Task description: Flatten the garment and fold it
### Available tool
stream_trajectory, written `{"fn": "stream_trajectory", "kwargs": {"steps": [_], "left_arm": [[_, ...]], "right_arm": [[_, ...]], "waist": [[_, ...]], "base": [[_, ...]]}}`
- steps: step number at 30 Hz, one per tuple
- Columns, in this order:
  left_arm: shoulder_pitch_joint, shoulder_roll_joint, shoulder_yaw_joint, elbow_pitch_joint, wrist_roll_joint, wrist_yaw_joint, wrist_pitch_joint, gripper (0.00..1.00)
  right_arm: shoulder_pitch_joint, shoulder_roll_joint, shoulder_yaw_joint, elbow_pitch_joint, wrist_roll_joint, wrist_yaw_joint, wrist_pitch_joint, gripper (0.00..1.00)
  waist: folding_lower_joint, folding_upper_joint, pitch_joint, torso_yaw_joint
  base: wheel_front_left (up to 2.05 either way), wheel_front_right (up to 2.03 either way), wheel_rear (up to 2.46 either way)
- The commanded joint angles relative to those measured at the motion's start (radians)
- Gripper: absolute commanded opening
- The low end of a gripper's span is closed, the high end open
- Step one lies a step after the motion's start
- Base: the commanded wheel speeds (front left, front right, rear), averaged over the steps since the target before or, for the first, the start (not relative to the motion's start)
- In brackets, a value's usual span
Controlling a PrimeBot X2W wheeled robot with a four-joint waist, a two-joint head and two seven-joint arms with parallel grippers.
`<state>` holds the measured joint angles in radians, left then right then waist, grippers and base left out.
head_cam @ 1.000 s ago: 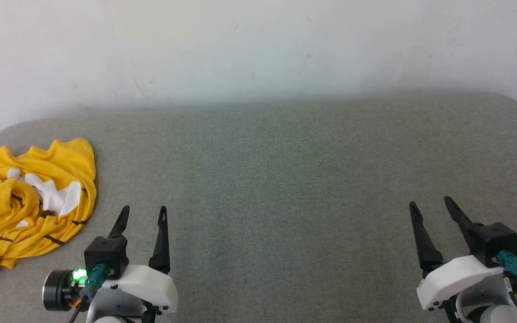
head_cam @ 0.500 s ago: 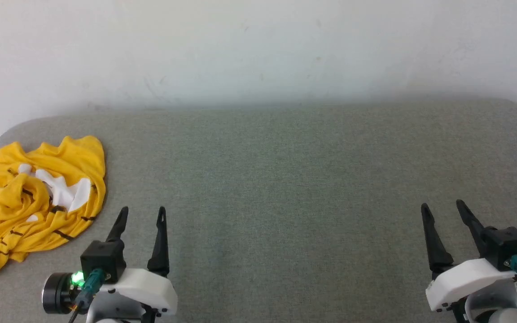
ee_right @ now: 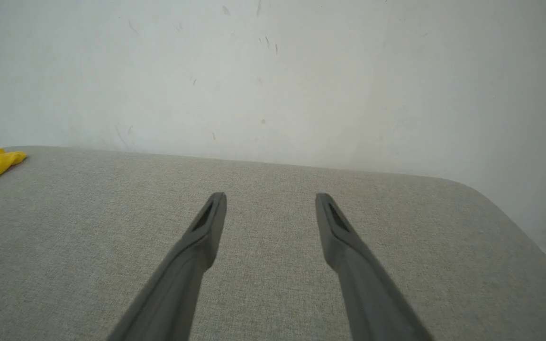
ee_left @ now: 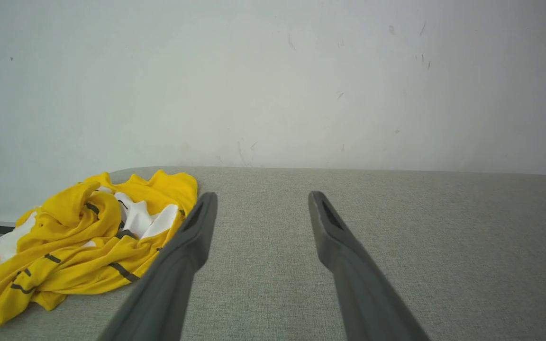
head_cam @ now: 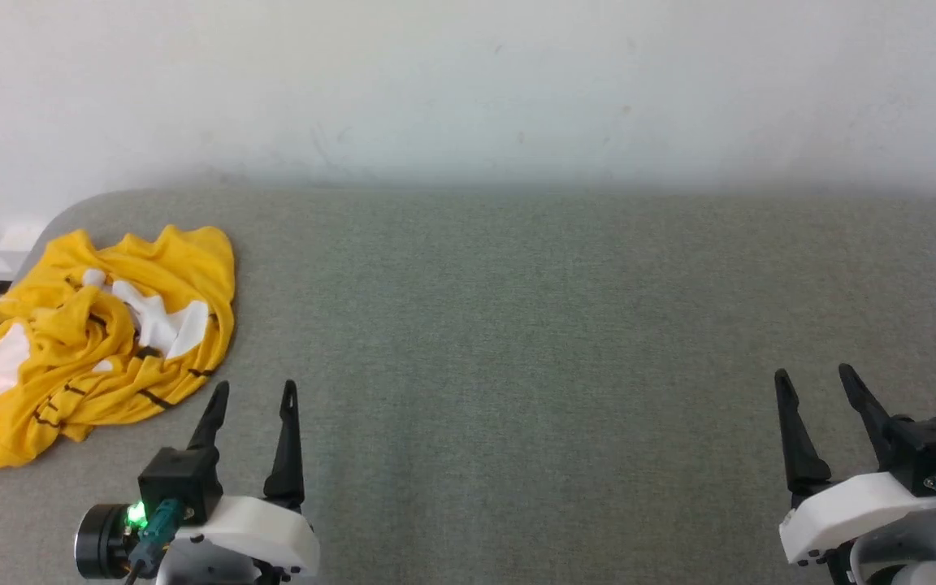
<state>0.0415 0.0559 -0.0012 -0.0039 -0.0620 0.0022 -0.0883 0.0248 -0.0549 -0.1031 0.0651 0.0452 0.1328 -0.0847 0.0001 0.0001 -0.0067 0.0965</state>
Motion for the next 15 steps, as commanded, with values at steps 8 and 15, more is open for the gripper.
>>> {"fn": "stream_trajectory", "kwargs": {"steps": [8, 15], "left_arm": [[0.024, -0.002, 0.006, -0.001, -0.016, 0.009, -0.023, 1.0], [0.034, -0.003, 0.008, 0.003, -0.028, 0.008, -0.038, 1.0]], "right_arm": [[-0.002, 0.002, -0.005, 0.014, -0.002, -0.001, -0.027, 1.0], [-0.001, 0.002, 0.013, 0.015, -0.038, -0.001, -0.035, 1.0]], "waist": [[-0.0001, -0.0001, -0.003, 0.066], [-0.0001, -0.0001, -0.012, 0.118]], "base": [[0.0, 0.0, 0.0], [0.0, 0.0, 0.0]]}}
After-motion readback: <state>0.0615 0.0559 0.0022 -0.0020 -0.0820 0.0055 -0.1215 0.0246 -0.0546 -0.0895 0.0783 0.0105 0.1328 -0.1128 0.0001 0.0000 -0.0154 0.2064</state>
